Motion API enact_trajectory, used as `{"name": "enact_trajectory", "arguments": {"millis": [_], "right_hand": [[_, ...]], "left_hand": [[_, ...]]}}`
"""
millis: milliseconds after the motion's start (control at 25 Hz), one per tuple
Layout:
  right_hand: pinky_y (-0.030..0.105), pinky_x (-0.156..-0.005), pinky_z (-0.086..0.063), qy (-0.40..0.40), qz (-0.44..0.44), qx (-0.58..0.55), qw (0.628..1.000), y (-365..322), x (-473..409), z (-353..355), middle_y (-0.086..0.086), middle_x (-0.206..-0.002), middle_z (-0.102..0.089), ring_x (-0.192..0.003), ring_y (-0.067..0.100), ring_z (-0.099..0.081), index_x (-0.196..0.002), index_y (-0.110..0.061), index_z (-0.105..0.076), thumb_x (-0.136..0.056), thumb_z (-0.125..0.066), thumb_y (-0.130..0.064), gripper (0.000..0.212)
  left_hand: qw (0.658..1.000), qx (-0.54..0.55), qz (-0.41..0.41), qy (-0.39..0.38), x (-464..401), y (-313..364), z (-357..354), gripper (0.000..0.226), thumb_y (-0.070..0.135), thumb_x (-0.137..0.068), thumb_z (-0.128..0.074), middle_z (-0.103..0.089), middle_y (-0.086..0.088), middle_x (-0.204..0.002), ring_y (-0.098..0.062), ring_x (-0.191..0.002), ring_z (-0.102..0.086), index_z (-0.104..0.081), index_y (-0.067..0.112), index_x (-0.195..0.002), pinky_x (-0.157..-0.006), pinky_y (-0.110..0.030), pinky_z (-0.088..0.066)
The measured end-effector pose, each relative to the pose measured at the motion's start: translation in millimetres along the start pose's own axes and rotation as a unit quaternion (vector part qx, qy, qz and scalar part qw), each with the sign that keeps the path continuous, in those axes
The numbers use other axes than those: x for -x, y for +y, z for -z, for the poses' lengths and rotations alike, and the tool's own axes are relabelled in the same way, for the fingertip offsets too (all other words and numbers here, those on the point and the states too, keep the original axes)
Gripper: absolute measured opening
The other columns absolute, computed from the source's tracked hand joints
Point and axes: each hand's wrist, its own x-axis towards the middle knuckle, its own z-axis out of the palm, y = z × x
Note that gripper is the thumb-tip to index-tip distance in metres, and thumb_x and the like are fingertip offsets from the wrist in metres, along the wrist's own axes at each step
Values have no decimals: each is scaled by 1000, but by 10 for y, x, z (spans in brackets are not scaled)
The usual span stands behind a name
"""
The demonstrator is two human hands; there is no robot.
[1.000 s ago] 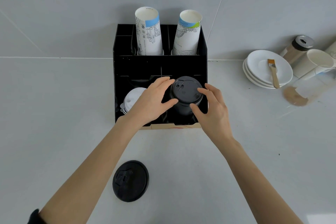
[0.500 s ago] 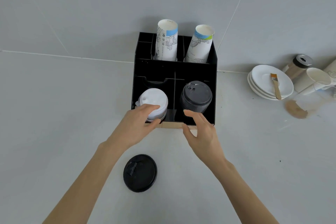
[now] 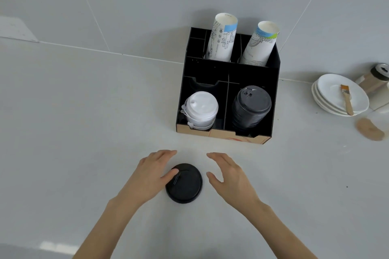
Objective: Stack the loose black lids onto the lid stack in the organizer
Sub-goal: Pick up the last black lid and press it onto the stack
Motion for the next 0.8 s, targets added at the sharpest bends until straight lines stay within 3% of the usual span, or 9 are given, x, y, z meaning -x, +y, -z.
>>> {"name": "enact_trajectory", "arguments": {"millis": [360, 800], "right_hand": [[27, -107, -28, -115, 21, 38, 992, -41, 132, -260, -5, -148, -24, -132, 13, -27, -135, -26, -25, -83, -55, -29, 61], [31, -104, -37, -102, 6, 37, 994, -67, 110, -393, -3, -145, -28, -129, 14, -31, -133, -20, -31, -83, -56, -25, 56]], "left_hand": [[999, 24, 27, -28, 220, -104, -190, 58, 37, -84, -55, -37, 3, -141, -18, -127, -34, -28, 25, -134, -107, -33, -28], [998, 39, 26, -38, 257, -59, -297, 61, 33, -82, -57, -35, 3, -141, -17, -125, -36, -29, 21, -135, -106, -32, -28]]}}
